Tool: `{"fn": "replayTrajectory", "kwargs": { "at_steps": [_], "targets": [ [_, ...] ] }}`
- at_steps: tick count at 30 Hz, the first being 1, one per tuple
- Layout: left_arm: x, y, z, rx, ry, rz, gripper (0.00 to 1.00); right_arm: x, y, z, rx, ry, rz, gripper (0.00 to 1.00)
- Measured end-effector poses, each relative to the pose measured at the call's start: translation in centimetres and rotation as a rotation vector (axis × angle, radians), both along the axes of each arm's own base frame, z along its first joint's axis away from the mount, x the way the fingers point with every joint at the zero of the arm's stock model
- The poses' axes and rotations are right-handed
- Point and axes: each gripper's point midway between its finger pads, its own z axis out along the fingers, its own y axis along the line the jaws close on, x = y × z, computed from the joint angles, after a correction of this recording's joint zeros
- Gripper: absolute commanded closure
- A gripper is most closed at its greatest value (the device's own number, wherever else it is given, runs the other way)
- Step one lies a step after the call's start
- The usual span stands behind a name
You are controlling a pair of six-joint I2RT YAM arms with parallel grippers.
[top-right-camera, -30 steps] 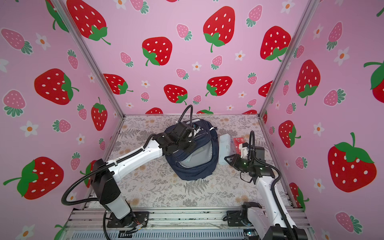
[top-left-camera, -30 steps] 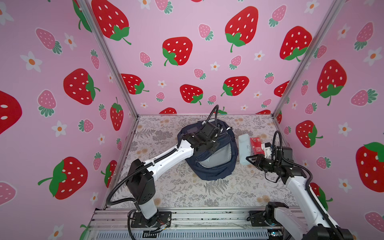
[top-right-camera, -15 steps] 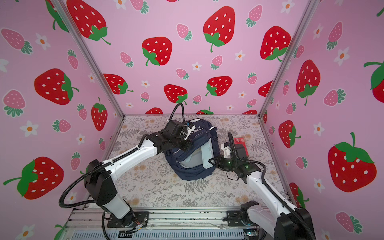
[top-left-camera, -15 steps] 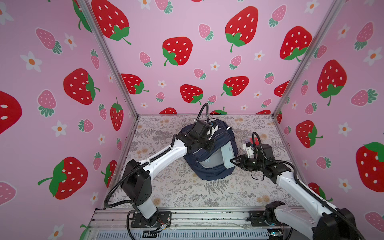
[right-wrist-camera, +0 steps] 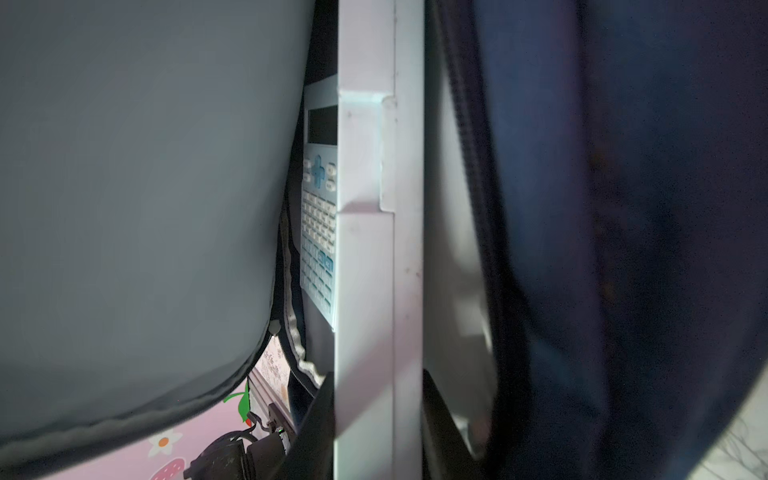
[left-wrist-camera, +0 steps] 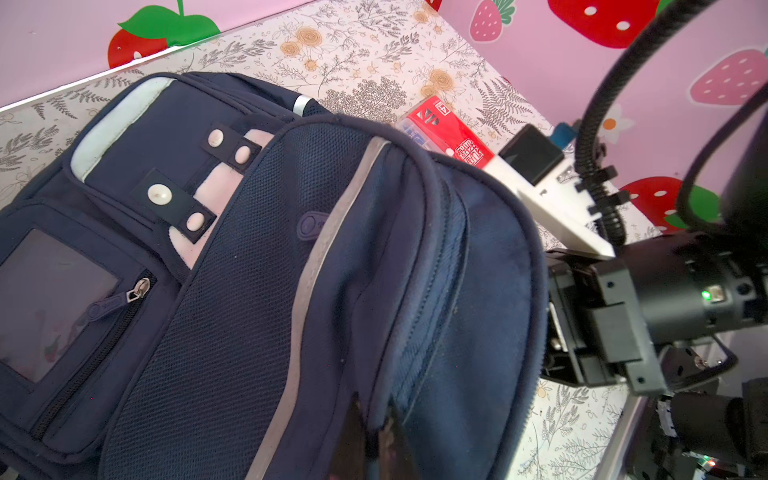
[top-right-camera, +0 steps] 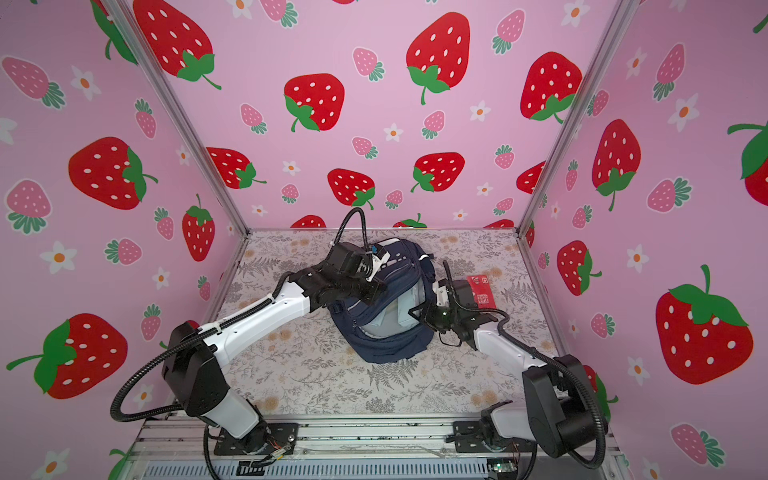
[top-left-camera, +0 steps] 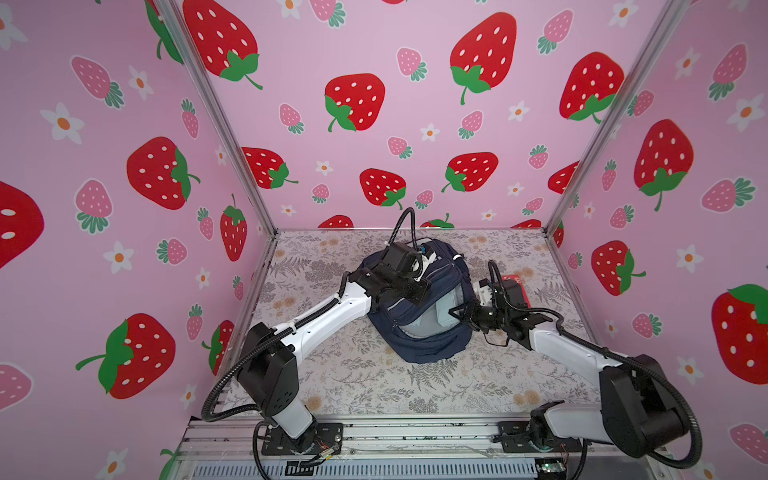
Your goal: Pack the student bag
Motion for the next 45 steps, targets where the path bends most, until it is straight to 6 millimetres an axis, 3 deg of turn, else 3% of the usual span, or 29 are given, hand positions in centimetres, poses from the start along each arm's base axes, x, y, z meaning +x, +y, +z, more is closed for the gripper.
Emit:
{"fn": "replayTrajectory", "kwargs": {
  "at_steps": [13,18,21,25,28,36,41,45],
  "targets": [
    [-0.1,-0.3,-0.3,-0.012,-0.011,-0.028,1.0,2.3,6.4,-0.9,0.026,0.002,0.092,0.99],
    [0.0,-0.2,-0.5,-0.013,-0.012,-0.024,1.0,2.6,6.9,-1.1,0.032,0.001,0.094,0.97],
    [0.1,-0.1,-0.4,-0.015,-0.013,-0.022,1.0,2.7,6.9,-1.0,0.031,-0.001,0.091,0.86],
    [0.2,0.1,-0.6,-0.02,-0.009,-0.018,1.0,2.9,5.9,-0.9,0.013,-0.01,0.067,0.58],
    [0.2,0.2,-0.6,-0.019,-0.006,-0.013,1.0,2.9,4.4,-0.3,-0.018,-0.033,0.04,0.44],
    [0.4,0.3,-0.7,-0.021,0.0,-0.008,1.0,1.8,0.4,4.0,-0.131,-0.166,-0.016,0.45],
    [0.4,-0.1,-1.5,-0.023,0.028,-0.013,1.0,-0.5,-2.9,4.0,-0.24,-0.187,-0.06,0.46],
    [0.5,-0.9,-2.3,-0.032,0.064,-0.03,0.71,-2.2,-5.2,3.6,-0.307,-0.181,-0.093,0.46]
  ]
}}
